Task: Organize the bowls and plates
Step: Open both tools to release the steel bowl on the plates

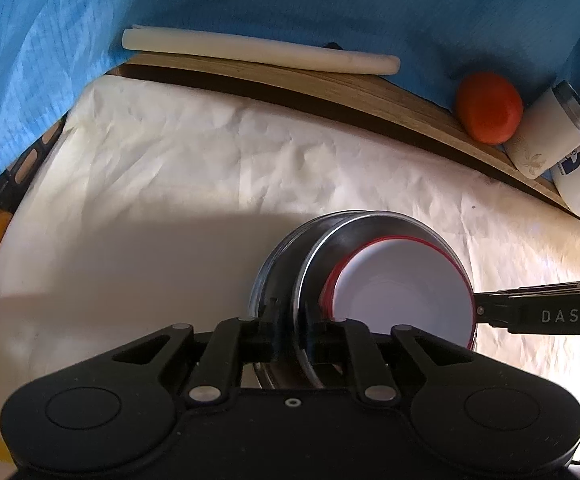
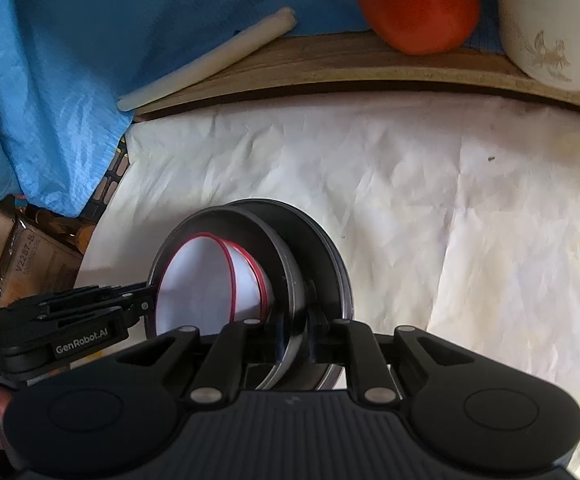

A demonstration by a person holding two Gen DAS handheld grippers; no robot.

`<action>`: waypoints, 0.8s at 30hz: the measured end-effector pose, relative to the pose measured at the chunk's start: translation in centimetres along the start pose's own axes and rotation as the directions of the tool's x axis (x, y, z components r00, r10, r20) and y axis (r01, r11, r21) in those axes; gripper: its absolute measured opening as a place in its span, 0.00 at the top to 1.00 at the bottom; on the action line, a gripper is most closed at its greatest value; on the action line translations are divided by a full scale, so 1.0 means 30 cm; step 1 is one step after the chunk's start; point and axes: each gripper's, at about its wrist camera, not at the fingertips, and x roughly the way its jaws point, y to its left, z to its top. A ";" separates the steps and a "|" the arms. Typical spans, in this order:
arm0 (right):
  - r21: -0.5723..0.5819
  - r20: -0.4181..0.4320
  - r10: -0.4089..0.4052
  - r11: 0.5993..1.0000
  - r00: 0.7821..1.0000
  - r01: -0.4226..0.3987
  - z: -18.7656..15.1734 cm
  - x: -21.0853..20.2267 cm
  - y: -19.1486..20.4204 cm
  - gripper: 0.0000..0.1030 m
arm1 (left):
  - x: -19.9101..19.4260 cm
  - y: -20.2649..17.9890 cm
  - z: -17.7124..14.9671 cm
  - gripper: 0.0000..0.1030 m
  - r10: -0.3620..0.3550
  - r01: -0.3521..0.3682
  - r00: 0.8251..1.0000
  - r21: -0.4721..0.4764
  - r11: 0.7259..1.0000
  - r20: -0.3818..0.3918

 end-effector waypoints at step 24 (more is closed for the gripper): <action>-0.030 0.173 -0.087 0.995 0.981 0.094 -0.101 -0.086 0.011 0.45 | -0.071 0.053 -0.015 0.46 0.009 -0.008 0.997 -0.019 1.000 0.072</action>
